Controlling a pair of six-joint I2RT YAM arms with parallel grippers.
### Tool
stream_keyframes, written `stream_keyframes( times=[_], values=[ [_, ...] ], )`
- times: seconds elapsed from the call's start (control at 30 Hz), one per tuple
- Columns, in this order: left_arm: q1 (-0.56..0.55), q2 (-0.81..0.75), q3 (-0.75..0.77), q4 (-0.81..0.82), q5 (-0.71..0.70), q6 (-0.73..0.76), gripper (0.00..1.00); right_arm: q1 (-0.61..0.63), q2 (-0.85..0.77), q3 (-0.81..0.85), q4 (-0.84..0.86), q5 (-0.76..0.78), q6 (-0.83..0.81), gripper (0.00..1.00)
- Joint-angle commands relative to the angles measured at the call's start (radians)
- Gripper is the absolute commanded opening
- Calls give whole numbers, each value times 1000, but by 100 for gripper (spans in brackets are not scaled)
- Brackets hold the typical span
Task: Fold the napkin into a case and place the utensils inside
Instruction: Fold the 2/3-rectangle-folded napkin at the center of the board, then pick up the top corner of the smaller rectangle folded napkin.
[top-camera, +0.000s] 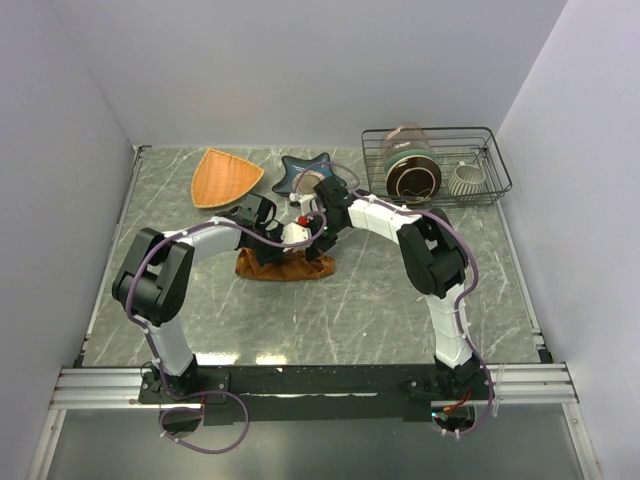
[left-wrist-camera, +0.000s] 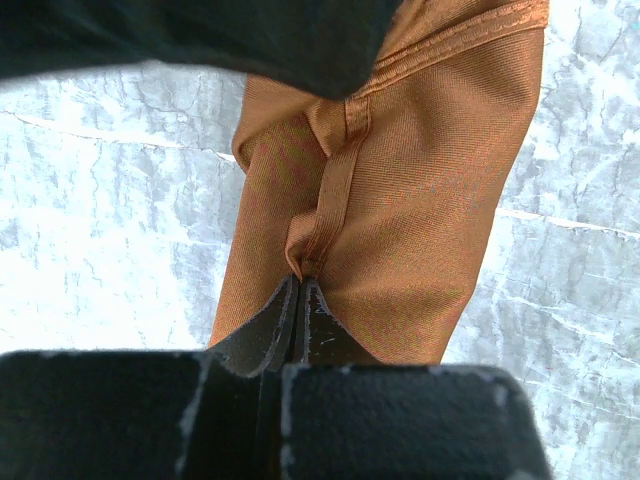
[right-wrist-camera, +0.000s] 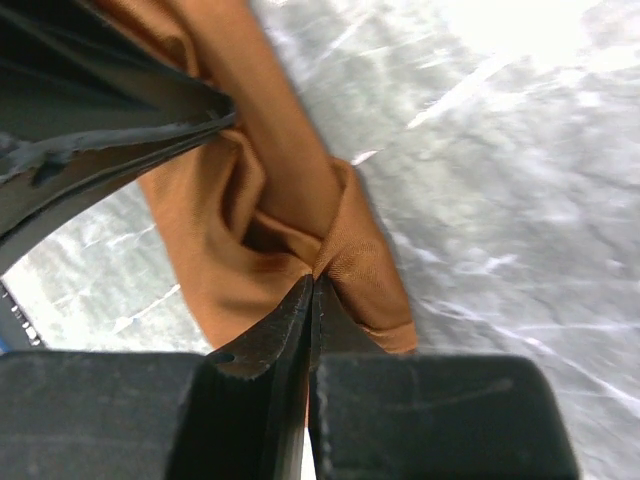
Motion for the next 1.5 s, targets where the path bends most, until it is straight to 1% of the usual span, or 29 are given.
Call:
stream_keyframes(
  times=[0.0,0.13,0.33,0.37,0.43,0.47,0.53,0.57,0.67,0.77,0.93,1.0,1.17,1.2,1.27,1.33,1.47],
  values=[
    [10,7,-43,-60,-40,8,1,-10,-10,84,5,57,0,5],
    [21,31,-11,-86,-19,-50,1,-30,-41,61,36,13,9,6],
    [81,120,98,-190,64,-131,1,-39,-93,-5,91,-6,40,13],
    [88,130,109,-199,73,-139,1,-39,-98,-17,98,-3,44,16],
    [107,148,132,-215,90,-163,1,-41,-107,-25,115,-3,53,17],
    [114,159,140,-228,109,-174,1,-42,-110,-31,123,-1,57,21],
    [128,171,163,-245,129,-202,1,-44,-119,-37,145,6,76,26],
    [133,177,167,-258,148,-210,1,-45,-121,-37,149,9,83,31],
    [144,179,169,-261,165,-236,1,-61,-138,-51,169,31,118,36],
    [145,177,161,-259,173,-250,1,-81,-184,-95,218,52,133,45],
    [148,183,152,-253,198,-292,1,-81,-279,-181,310,127,133,47],
    [150,191,151,-253,207,-305,1,-67,-317,-224,344,195,117,47],
    [156,214,152,-253,225,-349,1,17,-368,-330,413,327,-31,43],
    [160,220,155,-255,227,-357,1,28,-386,-350,460,359,-44,43],
    [162,234,161,-262,230,-368,1,53,-397,-390,502,390,-89,45],
    [167,243,166,-264,230,-377,1,90,-383,-388,514,436,-136,46],
    [171,260,173,-273,238,-385,1,126,-336,-364,523,474,-167,47]
  ],
)
